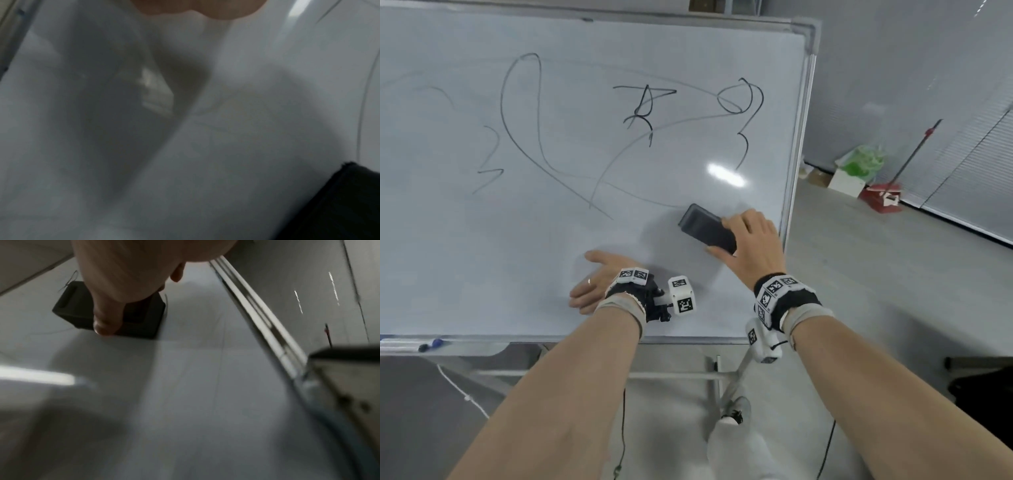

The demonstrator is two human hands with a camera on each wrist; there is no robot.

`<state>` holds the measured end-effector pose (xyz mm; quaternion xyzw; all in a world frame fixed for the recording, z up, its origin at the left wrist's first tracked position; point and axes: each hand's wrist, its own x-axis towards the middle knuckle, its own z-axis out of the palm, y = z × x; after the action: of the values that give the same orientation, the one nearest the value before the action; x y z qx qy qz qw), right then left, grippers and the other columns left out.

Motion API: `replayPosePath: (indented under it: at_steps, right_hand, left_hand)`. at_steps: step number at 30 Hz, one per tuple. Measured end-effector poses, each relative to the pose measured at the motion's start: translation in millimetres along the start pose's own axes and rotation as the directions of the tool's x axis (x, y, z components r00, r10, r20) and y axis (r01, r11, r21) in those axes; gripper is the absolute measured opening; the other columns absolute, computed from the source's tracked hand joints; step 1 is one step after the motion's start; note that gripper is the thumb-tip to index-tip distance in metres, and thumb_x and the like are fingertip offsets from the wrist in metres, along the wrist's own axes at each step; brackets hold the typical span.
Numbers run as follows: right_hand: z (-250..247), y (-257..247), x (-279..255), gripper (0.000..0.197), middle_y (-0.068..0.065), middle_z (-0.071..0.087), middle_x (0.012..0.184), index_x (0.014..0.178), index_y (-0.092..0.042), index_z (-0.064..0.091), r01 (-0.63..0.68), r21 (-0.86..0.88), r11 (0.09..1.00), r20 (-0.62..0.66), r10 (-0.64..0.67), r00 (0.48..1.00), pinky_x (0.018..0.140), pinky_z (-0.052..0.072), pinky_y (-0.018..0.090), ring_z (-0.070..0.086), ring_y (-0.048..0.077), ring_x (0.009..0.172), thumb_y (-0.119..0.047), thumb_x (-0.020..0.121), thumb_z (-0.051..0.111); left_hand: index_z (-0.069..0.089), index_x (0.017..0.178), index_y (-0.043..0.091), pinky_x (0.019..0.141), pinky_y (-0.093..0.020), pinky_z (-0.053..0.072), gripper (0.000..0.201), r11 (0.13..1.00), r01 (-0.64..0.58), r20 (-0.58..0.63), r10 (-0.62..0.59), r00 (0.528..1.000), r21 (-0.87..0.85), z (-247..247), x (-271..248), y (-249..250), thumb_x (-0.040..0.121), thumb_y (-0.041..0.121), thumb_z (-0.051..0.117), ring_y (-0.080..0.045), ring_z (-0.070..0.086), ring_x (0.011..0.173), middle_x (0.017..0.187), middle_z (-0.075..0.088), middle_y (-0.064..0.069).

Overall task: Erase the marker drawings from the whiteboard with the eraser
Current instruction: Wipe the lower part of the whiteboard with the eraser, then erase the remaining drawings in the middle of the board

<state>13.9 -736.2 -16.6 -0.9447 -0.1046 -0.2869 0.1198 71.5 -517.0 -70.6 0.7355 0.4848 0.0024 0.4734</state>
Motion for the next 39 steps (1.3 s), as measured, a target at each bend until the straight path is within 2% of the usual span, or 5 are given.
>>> replayPosePath:
  at_steps: [5,9,19,29,39]
  right_hand:
    - [-20,36,0,0.052,0.009,0.056,0.100,0.103,-0.012,0.057,-0.298,0.026,0.954,-0.195,0.297,0.935,0.076,0.045,0.040,0.053,0.032,0.091,-0.052,0.078,0.077]
    - [-17,27,-1,0.051,0.007,0.053,0.100,0.099,-0.012,0.055,-0.292,0.091,0.952,-0.142,0.303,0.942,0.070,0.047,0.037,0.053,0.029,0.086,-0.047,0.073,0.081]
    - [8,-66,68,0.051,0.007,0.053,0.100,0.101,-0.016,0.057,-0.086,0.117,0.989,-0.104,0.099,0.990,0.072,0.048,0.037,0.053,0.027,0.086,-0.053,0.073,0.079]
    - [92,-190,69,0.051,0.002,0.056,0.097,0.103,-0.026,0.064,0.351,0.067,0.934,0.094,-0.356,0.930,0.077,0.032,0.039,0.052,0.025,0.089,-0.058,0.066,0.079]
    - [24,-140,148,0.054,0.005,0.056,0.102,0.130,-0.029,0.059,0.088,-0.024,0.996,-0.212,-0.091,0.973,0.084,0.038,0.040,0.051,0.028,0.094,-0.054,0.083,0.068]
  left_hand:
    - [0.017,0.159,0.011,0.124,-0.052,0.001,0.077,0.959,0.077,-0.161,-0.125,0.979,-0.273,7,-16,12,0.098,0.059,0.020,-0.043,0.008,0.152,0.164,0.009,-0.025]
    - [0.052,0.139,-0.006,0.116,-0.053,0.034,0.086,0.934,0.067,-0.336,-0.192,0.922,-0.350,11,-6,27,0.088,0.063,0.044,-0.044,0.051,0.131,0.142,0.053,-0.025]
    - [0.020,0.154,-0.002,0.125,-0.045,0.010,0.085,0.871,0.042,-0.242,-0.182,0.953,-0.489,-54,33,25,0.092,0.052,0.042,-0.036,0.013,0.152,0.164,0.012,-0.019]
    - [0.029,0.150,-0.001,0.119,-0.046,0.020,0.079,0.927,0.180,-0.140,-0.236,0.962,-0.328,-146,97,-7,0.091,0.051,0.041,-0.034,0.026,0.146,0.158,0.028,-0.017]
    - [0.036,0.141,-0.005,0.117,-0.048,0.024,0.071,0.929,0.038,-0.072,-0.069,0.995,-0.367,-133,76,37,0.093,0.047,0.040,-0.038,0.030,0.142,0.150,0.031,-0.024]
